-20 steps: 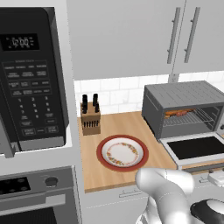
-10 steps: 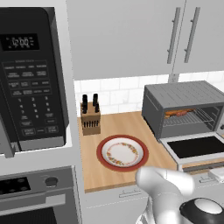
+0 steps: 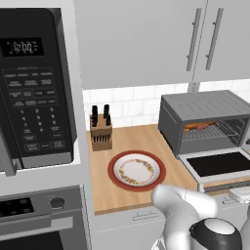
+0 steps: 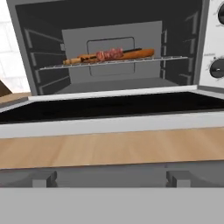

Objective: Pick up the kebab skewer and baguette bread, and place them inside the toaster oven. Close the toaster oven door and start by setting the timer.

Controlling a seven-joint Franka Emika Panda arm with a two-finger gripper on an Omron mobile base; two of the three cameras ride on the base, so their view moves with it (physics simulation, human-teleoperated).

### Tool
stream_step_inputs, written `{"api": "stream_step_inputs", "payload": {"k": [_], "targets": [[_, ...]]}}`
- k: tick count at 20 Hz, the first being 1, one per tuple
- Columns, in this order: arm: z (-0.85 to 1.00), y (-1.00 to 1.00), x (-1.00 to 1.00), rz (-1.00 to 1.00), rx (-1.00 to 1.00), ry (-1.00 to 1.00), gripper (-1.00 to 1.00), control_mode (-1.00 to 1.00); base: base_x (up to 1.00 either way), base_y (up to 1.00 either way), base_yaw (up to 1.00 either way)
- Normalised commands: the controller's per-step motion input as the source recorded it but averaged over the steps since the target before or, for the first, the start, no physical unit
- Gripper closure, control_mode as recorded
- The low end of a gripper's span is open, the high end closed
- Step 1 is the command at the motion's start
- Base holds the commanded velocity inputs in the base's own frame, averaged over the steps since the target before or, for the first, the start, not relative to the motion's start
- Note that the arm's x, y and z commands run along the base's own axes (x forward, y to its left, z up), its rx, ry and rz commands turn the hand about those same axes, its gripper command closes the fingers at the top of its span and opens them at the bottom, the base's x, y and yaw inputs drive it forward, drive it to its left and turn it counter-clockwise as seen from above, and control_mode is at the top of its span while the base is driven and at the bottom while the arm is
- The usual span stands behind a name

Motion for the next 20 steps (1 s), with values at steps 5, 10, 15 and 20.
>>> {"api": "stream_step_inputs", "payload": {"k": [5, 10, 15, 20], "targets": [[-0.08, 0.0, -0.14, 0.0, 0.0, 0.08, -1.0, -1.0, 0.0, 0.0, 0.0], [0.0, 0.0, 0.03, 0.0, 0.0, 0.02, -1.0, -1.0, 0.0, 0.0, 0.0], [-0.04, 0.05, 0.07, 0.0, 0.0, 0.05, -1.0, -1.0, 0.0, 0.0, 0.0], [-0.14, 0.02, 0.0, 0.0, 0.0, 0.03, -1.0, -1.0, 0.0, 0.0, 0.0]]}}
